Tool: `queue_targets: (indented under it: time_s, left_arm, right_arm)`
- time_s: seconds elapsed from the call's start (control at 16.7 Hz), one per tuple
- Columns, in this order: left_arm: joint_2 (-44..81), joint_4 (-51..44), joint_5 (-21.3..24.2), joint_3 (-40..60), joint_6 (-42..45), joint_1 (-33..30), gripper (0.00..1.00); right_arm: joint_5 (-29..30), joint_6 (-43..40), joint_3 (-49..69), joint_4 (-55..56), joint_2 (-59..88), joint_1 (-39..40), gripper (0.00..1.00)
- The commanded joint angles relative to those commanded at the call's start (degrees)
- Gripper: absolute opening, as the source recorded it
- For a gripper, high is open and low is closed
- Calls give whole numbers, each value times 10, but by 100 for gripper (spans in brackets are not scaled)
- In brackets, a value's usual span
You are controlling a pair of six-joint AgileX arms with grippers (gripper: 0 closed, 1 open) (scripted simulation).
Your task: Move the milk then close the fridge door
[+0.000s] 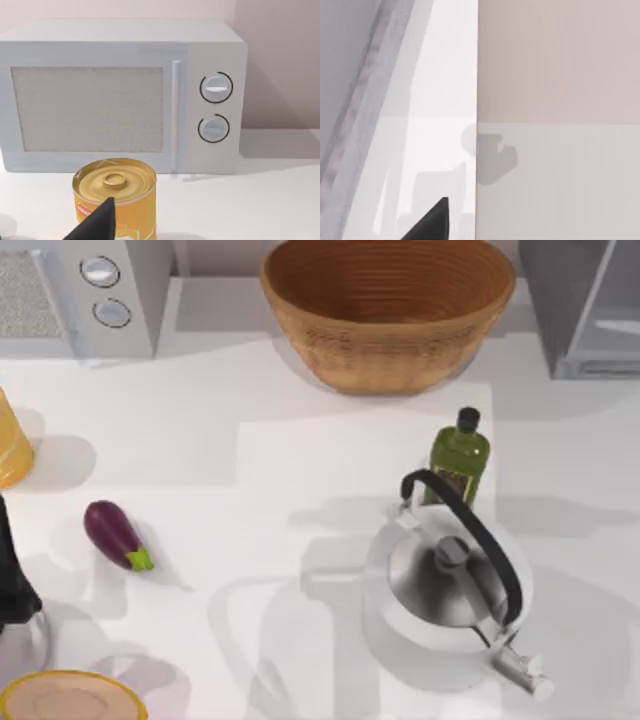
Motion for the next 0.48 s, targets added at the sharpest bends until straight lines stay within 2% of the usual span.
queue_targets:
  time_s: [0.24,0.48]
  left_arm:
    - [0,0,0,0,0,0,100]
    - [0,0,0,0,0,0,100]
  right_arm:
    - [16,117,-3,99,2,74,100]
    - [22,155,-4,132,2,99,100]
